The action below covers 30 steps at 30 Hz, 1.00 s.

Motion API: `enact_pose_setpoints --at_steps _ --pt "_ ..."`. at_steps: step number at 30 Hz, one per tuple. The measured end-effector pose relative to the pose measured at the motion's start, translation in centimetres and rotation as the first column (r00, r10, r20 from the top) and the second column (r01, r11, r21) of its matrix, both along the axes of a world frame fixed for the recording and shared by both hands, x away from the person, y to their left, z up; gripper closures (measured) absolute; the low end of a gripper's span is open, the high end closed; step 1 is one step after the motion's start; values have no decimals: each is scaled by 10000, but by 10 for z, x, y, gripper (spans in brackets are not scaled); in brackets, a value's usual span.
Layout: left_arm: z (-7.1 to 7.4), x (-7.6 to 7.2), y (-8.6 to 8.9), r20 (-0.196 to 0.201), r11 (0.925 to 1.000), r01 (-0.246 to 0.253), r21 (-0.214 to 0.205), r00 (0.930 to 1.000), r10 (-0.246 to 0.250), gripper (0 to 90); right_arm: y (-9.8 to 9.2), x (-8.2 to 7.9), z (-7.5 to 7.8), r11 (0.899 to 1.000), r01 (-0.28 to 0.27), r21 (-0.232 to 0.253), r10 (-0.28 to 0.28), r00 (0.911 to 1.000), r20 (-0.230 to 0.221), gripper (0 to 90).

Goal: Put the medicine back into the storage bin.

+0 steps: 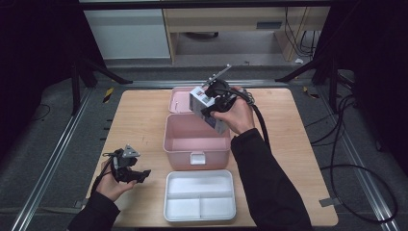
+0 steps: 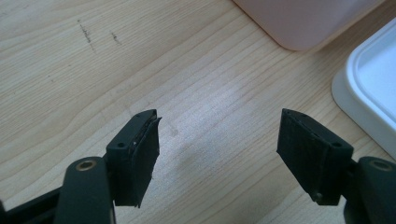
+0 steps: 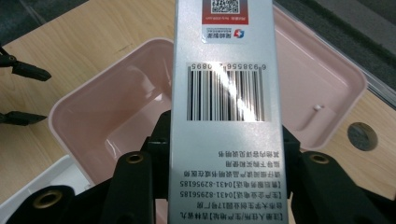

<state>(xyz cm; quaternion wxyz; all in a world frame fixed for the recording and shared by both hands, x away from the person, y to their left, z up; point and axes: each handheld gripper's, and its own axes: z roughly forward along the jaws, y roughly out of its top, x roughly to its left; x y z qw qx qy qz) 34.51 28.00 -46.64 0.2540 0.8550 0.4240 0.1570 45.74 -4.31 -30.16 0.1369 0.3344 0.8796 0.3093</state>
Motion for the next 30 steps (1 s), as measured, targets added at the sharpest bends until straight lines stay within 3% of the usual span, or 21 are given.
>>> enact_pose_setpoints --at_steps 6,9,19,30 --pt "0 0 0 9 10000 9 -5 10000 -9 292 20 2 -15 9992 -319 -259 314 9994 -168 560" --pt "0 0 0 10 10000 -3 -16 10000 3 292 26 4 -25 9988 -465 -169 459 9984 -332 560" --pt "-1 0 0 -19 10000 3 14 10000 -3 292 33 9 -57 9974 -625 -369 588 9940 -925 556" --pt "-1 0 0 9 10000 6 1 10000 -6 292 42 12 -86 9910 -960 -930 821 9863 -1434 547"
